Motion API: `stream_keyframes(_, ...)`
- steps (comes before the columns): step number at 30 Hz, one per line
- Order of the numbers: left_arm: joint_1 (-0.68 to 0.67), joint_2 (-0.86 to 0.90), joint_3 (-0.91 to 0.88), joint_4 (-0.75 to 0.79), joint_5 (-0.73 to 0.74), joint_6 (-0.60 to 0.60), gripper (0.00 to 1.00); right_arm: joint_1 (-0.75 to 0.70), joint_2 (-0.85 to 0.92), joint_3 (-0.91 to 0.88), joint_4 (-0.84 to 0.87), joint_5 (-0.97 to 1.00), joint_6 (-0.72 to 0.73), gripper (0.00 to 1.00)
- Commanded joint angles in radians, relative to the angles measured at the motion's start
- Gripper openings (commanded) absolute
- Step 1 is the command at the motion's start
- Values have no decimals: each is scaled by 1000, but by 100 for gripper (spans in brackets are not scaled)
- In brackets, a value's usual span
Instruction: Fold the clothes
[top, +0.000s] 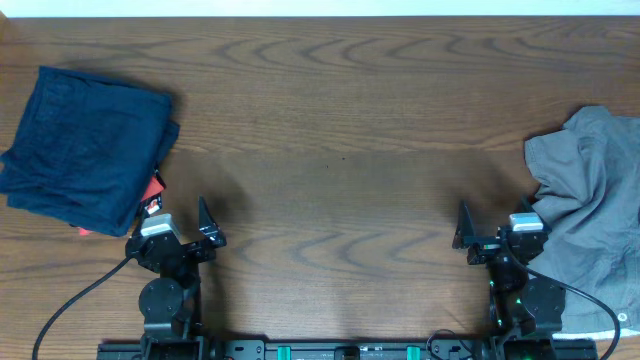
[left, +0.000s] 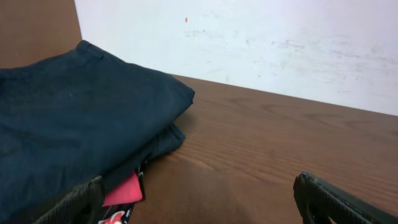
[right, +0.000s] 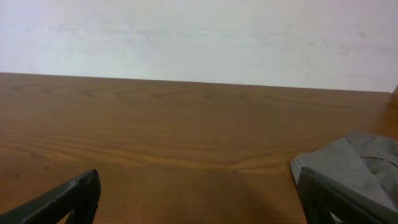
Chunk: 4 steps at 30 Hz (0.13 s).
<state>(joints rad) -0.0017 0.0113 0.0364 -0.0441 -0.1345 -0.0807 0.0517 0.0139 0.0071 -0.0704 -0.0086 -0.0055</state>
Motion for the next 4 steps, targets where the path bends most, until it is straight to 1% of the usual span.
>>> stream_keyframes(1,3,-7,-32,-14,-12,9,98,13,-3,-2,-3,-7,-11,99)
stream_keyframes(4,3,-7,-32,-14,-13,9,98,13,-3,-2,-3,-7,-11,99)
